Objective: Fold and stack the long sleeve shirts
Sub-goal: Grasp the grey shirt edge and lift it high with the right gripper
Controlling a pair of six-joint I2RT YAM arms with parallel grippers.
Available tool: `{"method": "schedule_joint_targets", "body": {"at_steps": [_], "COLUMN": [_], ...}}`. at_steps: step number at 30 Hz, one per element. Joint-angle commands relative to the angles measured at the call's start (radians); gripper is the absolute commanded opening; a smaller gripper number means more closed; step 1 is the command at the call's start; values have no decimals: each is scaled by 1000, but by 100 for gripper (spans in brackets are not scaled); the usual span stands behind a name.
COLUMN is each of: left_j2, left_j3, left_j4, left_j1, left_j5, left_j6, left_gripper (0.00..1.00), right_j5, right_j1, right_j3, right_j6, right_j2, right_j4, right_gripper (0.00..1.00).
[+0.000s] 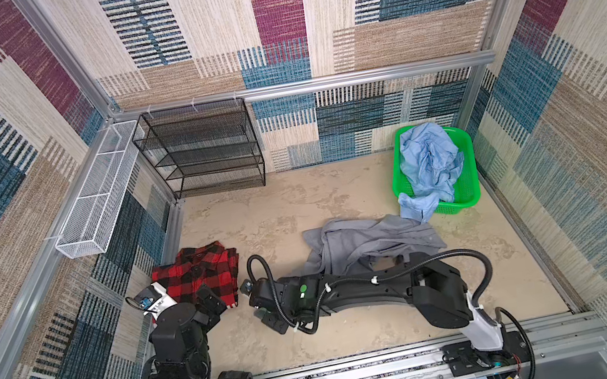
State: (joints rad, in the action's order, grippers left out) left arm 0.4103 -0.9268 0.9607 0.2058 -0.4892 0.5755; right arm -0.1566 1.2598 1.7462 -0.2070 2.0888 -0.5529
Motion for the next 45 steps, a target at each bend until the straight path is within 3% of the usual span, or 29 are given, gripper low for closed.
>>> {"method": "schedule_joint_targets", "body": {"at_steps": [1, 6, 10, 14, 17, 24, 28, 31, 35, 37, 40, 45], "left_j2": [-4, -6, -6, 0, 31, 88, 136, 150, 229, 291, 358, 306], "left_j3": [-1, 12, 22, 58, 82, 115, 178, 233, 272, 286, 292, 425], "left_j4": [-22, -97, -157, -244, -299, -359, -459, -553, -644, -676, -683, -804], "left_j1": [0, 0, 1, 3, 3, 23, 81, 192, 418, 557, 737, 770], "left_j5": [49, 234, 417, 617, 748, 839, 896, 862, 727, 618, 333, 117], "left_j6": [-29, -100, -136, -147, -139, -115, -37, -15, -55, -101, -151, -131], "left_gripper": [95, 89, 83, 85, 89, 89, 90, 90, 92, 93, 93, 93], "right_j5": [3, 21, -107, -217, -278, -466, -473, -470, -459, -459, -444, -420], "right_j1": [-43, -107, -124, -149, -157, -159, -159, -159, -159, -159, -158, -158], "right_j3": [72, 297, 575, 800, 784, 577, 526, 543, 559, 562, 565, 570], "right_j6": [11, 38, 63, 71, 91, 121, 101, 97, 95, 97, 96, 98], "right_j2": [-150, -291, -295, -330, -437, -687, -752, -759, -763, -766, -773, -794], "right_j4": [-1, -88, -247, -296, -212, -29, -3, -28, -53, -60, -72, -87], "right_gripper": [0, 0, 0, 0, 0, 0, 0, 0, 0, 0, 0, 0]}}
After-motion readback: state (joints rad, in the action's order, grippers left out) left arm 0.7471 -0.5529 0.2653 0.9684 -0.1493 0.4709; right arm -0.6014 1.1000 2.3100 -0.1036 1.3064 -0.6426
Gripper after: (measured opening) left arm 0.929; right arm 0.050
